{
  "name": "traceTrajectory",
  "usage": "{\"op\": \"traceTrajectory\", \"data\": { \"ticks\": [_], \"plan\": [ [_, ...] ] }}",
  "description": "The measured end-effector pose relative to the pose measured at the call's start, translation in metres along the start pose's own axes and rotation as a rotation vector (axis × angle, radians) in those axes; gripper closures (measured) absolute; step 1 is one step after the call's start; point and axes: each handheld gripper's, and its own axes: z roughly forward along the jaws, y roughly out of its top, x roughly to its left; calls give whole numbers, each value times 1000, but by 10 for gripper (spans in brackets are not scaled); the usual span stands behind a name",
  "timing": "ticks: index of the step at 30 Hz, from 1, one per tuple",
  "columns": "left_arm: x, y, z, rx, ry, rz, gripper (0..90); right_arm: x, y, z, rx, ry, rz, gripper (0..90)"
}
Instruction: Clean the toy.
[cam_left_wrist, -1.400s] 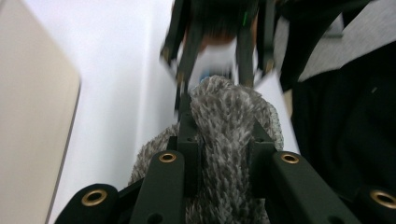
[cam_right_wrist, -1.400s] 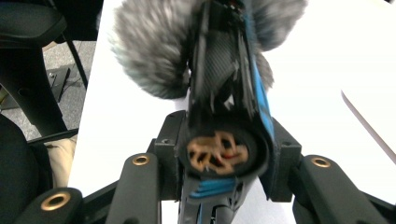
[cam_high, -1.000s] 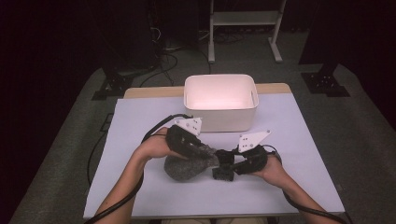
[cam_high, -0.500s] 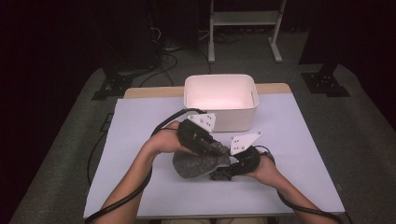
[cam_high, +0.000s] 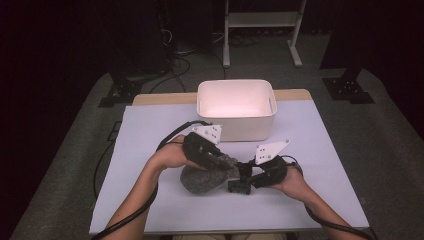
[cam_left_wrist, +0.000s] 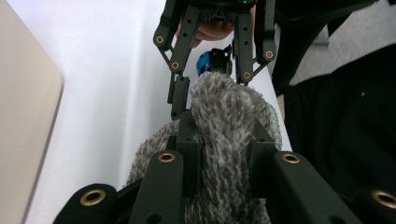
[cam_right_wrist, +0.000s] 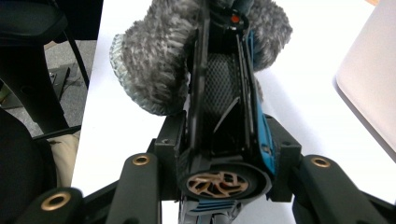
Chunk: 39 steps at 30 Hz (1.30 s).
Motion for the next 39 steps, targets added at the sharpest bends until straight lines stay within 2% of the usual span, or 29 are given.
{"op": "traceTrajectory", "data": {
  "ticks": [4,6,12,15,19,26,29,32,33,39],
  "plan": [
    [0,-12,1,43,6,-17,728,0,0,0,1,-1,-1,566],
    [0,-17,3,35,3,-30,727,-1,0,1,-2,1,7,566],
    [-1,-20,2,5,1,-29,729,-2,4,3,-1,5,9,570],
    [-3,-19,-2,-21,-15,-27,732,0,9,8,4,9,0,573],
    [-5,-18,-7,-18,-15,-25,733,1,18,18,9,14,-31,575],
    [-6,-20,-13,-14,0,-20,732,2,24,31,2,30,-30,576],
    [-5,-22,-7,12,9,-26,731,2,23,29,6,30,-34,575],
    [-2,-29,4,42,0,-49,729,2,21,24,21,26,-34,576],
    [-1,-32,8,55,-1,-44,728,2,19,22,22,25,-33,576],
    [3,-42,29,54,-15,-63,721,1,4,9,26,16,-5,583]
  ]
}}
